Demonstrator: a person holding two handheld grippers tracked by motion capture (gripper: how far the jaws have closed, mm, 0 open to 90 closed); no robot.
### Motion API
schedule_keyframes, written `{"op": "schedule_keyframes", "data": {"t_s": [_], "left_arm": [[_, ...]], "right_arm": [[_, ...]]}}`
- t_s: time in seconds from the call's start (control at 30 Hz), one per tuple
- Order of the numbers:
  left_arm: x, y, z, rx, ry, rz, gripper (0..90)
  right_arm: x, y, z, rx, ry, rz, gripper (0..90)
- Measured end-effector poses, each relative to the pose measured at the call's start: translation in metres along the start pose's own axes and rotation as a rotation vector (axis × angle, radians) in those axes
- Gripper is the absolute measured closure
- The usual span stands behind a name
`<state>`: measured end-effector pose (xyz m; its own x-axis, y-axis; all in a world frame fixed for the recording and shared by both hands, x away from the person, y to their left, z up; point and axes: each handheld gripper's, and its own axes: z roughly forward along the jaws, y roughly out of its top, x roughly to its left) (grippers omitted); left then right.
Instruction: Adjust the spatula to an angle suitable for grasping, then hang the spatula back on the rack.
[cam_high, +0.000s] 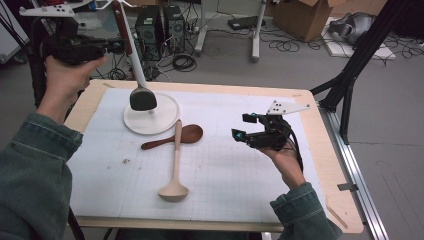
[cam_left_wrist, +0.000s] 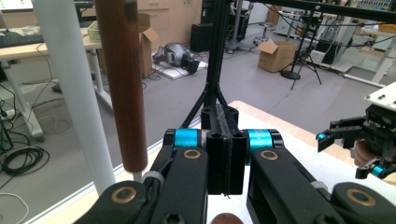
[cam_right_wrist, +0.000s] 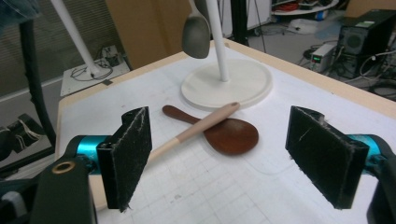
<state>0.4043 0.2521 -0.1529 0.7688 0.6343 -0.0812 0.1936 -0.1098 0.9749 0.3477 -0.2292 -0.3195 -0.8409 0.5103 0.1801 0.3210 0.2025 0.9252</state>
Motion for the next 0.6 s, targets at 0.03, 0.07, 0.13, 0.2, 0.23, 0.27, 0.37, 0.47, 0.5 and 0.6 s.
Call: {"op": "schedule_keyframes", "data": {"t_s": [0.03, 0.07, 0.13, 0.2, 0.23, 0.27, 0.37, 0.47, 0.5, 0.6], "left_arm": [[0.0, 0.003, 0.0, 0.003, -0.002, 0.004, 89.6], [0.0, 0.006, 0.001, 0.001, 0.0, 0.005, 89.6], [-0.002, 0.012, 0.002, -0.004, 0.005, 0.006, 89.6], [-0.003, 0.017, 0.003, -0.013, 0.003, 0.004, 89.6], [-0.002, 0.019, 0.004, -0.012, 0.002, 0.006, 89.6], [-0.003, 0.021, 0.005, -0.015, 0.009, 0.002, 89.6], [-0.002, 0.025, 0.007, -0.016, 0.013, 0.002, 89.6], [-0.001, 0.03, 0.007, -0.022, 0.022, -0.003, 89.6], [-0.001, 0.031, 0.008, -0.027, 0.026, -0.005, 89.6], [0.001, 0.035, 0.009, -0.032, 0.038, -0.012, 89.6]], "right_arm": [[-0.001, -0.002, -0.001, -0.002, -0.006, 0.002, 21.3], [-0.002, -0.003, -0.003, -0.001, -0.011, 0.003, 21.0], [-0.003, -0.006, -0.006, -0.004, -0.02, 0.008, 20.8], [-0.003, -0.009, -0.008, 0.0, -0.029, 0.018, 20.4], [-0.004, -0.009, -0.009, 0.0, -0.029, 0.018, 20.4], [-0.004, -0.01, -0.01, -0.003, -0.034, 0.016, 20.4], [-0.005, -0.012, -0.011, 0.0, -0.036, 0.017, 20.2], [-0.006, -0.013, -0.013, 0.001, -0.042, 0.023, 20.1], [-0.007, -0.013, -0.013, -0.002, -0.045, 0.014, 20.1], [-0.006, -0.013, -0.014, -0.003, -0.046, 0.02, 20.1]]}}
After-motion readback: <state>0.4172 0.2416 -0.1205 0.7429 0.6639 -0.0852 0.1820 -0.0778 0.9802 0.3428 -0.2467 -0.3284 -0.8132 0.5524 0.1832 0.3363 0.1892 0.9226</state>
